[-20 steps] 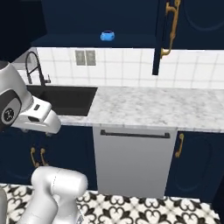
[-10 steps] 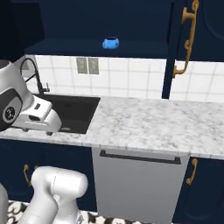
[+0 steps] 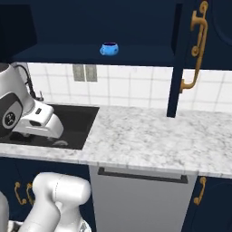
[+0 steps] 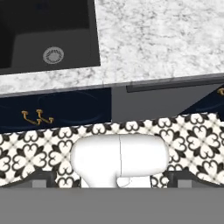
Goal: Gather all objects into one cabinet and sort the glasses and bowls to opposite sides.
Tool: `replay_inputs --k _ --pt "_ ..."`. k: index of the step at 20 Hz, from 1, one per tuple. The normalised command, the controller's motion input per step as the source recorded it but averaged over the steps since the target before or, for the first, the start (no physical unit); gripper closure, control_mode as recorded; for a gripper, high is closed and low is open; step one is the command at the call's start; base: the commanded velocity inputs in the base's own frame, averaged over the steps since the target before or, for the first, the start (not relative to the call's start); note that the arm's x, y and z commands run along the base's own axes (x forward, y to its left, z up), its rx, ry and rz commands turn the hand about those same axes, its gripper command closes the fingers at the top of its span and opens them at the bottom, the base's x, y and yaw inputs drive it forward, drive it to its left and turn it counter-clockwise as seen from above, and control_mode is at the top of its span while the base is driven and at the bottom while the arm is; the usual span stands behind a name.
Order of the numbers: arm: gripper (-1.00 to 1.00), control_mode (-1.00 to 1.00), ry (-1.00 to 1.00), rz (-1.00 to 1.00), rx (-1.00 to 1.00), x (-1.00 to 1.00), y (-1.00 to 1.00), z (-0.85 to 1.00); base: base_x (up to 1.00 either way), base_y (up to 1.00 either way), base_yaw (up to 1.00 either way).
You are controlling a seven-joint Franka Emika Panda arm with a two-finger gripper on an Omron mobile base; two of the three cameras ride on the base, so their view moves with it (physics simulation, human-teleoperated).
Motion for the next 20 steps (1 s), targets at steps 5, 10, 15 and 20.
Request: replay_inputs --k 5,10,15,20 --pt "-1.0 1.0 0.0 0.0 0.0 0.0 0.0 0.0 0.42 0.0 -0.08" --pt "-1.0 1.0 0.0 0.0 0.0 0.0 0.0 0.0 0.5 0.0 -0.11" --pt "-1.0 1.0 0.0 0.0 0.0 0.0 0.0 0.0 0.46 0.0 -0.07" --pt "-1.0 -1.0 -0.22 -0.01 0.0 -0.03 0.0 0.08 0.0 0.0 0.0"
